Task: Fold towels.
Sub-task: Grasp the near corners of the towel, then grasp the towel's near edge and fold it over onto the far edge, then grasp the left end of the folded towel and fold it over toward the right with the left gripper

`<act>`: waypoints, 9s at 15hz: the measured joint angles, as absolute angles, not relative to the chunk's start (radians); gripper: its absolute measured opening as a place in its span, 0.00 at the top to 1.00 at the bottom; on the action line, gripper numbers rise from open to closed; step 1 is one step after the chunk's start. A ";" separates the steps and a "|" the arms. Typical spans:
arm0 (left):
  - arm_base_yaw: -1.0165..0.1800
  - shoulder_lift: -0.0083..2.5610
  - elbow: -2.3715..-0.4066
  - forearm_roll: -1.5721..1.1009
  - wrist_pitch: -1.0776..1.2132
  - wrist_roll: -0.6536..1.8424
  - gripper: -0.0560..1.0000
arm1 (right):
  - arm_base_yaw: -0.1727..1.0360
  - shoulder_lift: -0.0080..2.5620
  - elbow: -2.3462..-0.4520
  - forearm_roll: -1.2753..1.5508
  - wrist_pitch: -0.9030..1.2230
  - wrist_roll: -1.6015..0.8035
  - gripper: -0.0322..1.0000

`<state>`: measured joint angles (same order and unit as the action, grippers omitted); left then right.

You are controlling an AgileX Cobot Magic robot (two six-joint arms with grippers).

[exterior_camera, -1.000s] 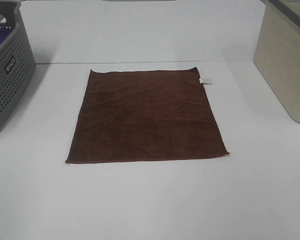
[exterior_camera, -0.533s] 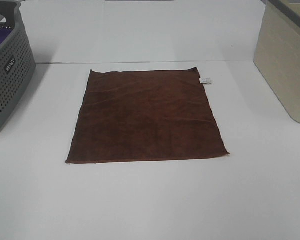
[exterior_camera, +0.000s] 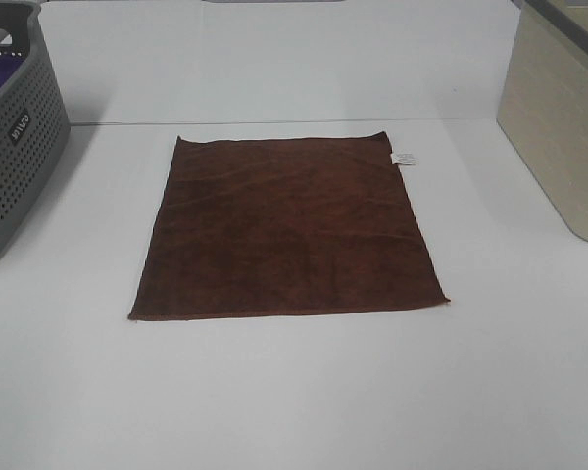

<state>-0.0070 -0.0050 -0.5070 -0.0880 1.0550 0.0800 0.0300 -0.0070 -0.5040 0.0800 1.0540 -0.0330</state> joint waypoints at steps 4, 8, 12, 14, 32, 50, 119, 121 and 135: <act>-0.007 -0.005 -0.507 -0.088 1.055 0.080 0.26 | 0.030 -0.007 -0.504 0.080 1.054 -0.033 0.23; -0.007 -0.005 -0.507 -0.088 1.055 0.080 0.26 | 0.030 -0.007 -0.504 0.080 1.054 -0.033 0.23; -0.007 -0.005 -0.507 -0.088 1.055 0.080 0.26 | 0.030 -0.007 -0.504 0.080 1.054 -0.033 0.23; -0.007 -0.005 -0.507 -0.088 1.055 0.080 0.26 | 0.030 -0.007 -0.504 0.080 1.054 -0.033 0.23; -0.007 0.434 -0.521 -0.278 0.644 0.080 0.26 | 0.061 0.318 -0.523 0.099 0.720 -0.023 0.31; -0.007 1.628 -0.543 -1.497 0.628 0.973 0.26 | 0.060 1.566 -0.874 0.600 0.753 -0.377 0.34; -0.124 2.370 -1.663 -0.870 0.705 0.339 0.38 | 0.064 2.477 -1.942 0.664 0.963 -0.345 0.34; -0.127 2.369 -1.679 -0.870 0.723 0.339 0.27 | 0.064 2.477 -1.958 0.673 1.000 -0.345 0.23; -0.095 2.363 -1.697 -0.726 0.856 0.205 0.24 | 0.063 2.477 -2.041 0.496 1.212 -0.208 0.20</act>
